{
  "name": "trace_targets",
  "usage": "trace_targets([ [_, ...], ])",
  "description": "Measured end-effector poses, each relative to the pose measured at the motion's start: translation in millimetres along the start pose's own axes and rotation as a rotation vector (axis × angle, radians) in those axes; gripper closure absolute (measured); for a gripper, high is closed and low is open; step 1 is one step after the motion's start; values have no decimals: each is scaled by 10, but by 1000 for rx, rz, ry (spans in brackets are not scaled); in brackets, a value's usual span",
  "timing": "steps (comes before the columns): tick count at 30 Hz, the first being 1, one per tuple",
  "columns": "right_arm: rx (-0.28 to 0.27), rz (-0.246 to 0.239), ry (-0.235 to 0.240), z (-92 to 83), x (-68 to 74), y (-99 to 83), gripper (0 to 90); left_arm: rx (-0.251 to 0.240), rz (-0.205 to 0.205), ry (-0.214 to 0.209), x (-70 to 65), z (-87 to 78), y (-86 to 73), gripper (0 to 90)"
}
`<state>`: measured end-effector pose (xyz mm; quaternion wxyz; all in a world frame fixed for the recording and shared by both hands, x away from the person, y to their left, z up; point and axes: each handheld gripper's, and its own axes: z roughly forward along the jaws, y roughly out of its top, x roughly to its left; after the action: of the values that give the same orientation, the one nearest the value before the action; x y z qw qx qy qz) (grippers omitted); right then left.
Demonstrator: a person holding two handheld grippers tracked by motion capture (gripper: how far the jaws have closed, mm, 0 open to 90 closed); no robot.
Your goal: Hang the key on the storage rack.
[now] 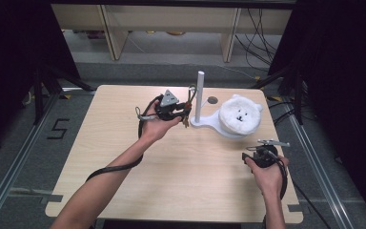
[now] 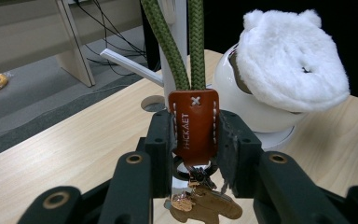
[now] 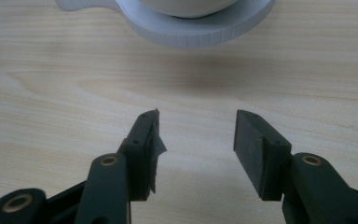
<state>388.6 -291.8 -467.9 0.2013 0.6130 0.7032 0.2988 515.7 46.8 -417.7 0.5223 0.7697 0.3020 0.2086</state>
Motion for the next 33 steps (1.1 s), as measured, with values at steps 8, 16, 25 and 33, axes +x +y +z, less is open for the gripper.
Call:
trace_targets([
  [8, -5, 34, 16, 18, 28, -9, 516, 7, -1, 2, 4, 42, -28, 667],
  [16, 4, 48, 20, 8, 31, -5, 515, 22, 2, -1, 4, 94, -61, 666],
  [25, -22, 32, 3, 35, 25, -16, 514, 24, 2, -2, -11, 130, -68, 663],
  [33, -6, 64, 10, 24, 46, -8, 514, 29, 11, -2, -17, 172, -65, 657],
])
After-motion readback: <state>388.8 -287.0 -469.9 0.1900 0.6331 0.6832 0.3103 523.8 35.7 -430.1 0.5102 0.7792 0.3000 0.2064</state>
